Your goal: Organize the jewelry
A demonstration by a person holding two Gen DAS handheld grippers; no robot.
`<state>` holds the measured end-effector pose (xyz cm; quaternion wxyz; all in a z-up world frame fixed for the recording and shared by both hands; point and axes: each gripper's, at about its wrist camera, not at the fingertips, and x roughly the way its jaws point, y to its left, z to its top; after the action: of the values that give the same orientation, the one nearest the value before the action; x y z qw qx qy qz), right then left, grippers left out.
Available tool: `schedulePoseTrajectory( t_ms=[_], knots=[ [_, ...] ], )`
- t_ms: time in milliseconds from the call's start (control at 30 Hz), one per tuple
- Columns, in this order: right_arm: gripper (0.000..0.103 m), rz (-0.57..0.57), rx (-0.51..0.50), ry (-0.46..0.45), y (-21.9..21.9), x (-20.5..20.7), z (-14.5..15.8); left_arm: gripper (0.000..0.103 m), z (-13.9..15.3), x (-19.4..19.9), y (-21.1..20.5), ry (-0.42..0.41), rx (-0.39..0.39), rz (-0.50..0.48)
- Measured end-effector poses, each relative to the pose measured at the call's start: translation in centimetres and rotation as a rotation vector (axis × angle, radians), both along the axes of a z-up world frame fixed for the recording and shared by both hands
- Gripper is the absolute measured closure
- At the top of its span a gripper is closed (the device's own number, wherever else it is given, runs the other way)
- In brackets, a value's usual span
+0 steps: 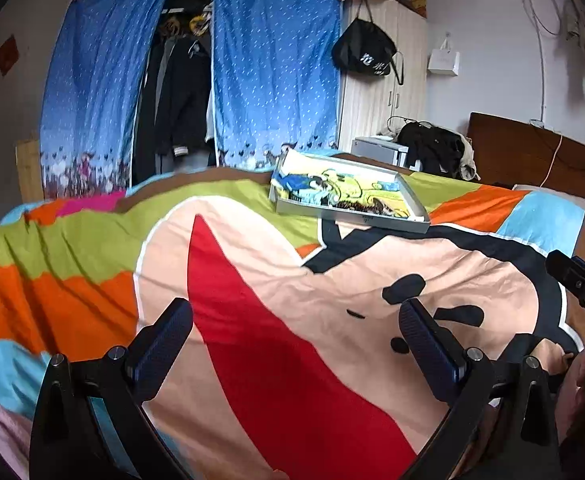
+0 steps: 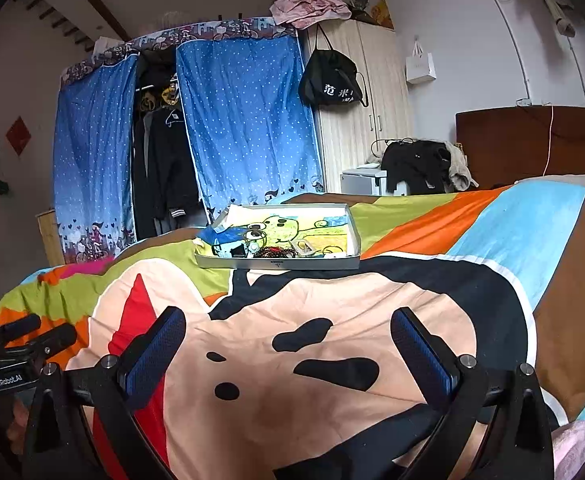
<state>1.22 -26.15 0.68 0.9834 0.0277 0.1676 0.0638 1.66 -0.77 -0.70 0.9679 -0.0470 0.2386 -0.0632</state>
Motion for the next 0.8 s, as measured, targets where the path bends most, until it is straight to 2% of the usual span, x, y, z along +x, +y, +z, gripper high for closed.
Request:
schedulePoseTrajectory(
  t_ms=[133, 800],
  knots=[
    [0.0, -0.017, -0.012, 0.014, 0.0, 0.5, -0.7, 0.002, -0.2, -0.2, 0.5, 0.015, -0.043, 0.014],
    [0.0, -0.032, -0.023, 0.031, 0.0, 0.8, -1.3, 0.002, -0.6, -0.2, 0.2, 0.032, -0.027, 0.019]
  ],
)
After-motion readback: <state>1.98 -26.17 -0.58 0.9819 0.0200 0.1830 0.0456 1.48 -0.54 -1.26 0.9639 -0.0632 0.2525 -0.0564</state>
